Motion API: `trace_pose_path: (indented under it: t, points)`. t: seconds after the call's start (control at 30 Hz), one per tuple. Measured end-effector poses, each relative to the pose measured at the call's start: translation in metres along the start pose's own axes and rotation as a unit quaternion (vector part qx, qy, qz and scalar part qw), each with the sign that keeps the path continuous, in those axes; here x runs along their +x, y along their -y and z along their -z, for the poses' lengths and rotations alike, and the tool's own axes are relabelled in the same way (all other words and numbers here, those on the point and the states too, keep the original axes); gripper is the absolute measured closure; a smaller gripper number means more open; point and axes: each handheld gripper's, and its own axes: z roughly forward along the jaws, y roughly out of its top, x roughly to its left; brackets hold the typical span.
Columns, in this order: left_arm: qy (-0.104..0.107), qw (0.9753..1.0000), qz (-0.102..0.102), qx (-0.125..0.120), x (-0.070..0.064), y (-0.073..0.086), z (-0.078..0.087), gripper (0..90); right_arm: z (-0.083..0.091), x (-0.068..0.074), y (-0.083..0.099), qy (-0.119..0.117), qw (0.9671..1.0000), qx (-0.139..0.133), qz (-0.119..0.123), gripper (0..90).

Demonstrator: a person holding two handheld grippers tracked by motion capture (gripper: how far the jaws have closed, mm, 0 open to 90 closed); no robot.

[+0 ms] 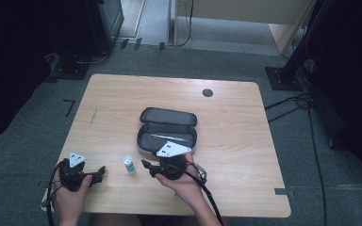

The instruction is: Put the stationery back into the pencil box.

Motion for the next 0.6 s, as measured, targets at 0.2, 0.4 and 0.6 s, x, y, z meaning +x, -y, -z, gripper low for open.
trace_pose_path:
  t: [0.2,0.4,0.6]
  points:
    - [0.079,0.9936,0.014,-0.079,-0.011,0.007,0.021,22.3,0.007,-0.007,-0.001,0.010,0.9999,-0.002,-0.011,49.3]
    - [0.131,0.9882,-0.059,-0.052,-0.034,0.005,0.014,21.3,0.016,-0.013,-0.001,0.020,0.9996,-0.003,-0.019,49.4]
    - [0.163,0.9799,-0.093,-0.069,-0.055,0.005,0.011,23.9,0.026,-0.018,-0.001,0.027,0.9994,-0.006,-0.020,49.3]
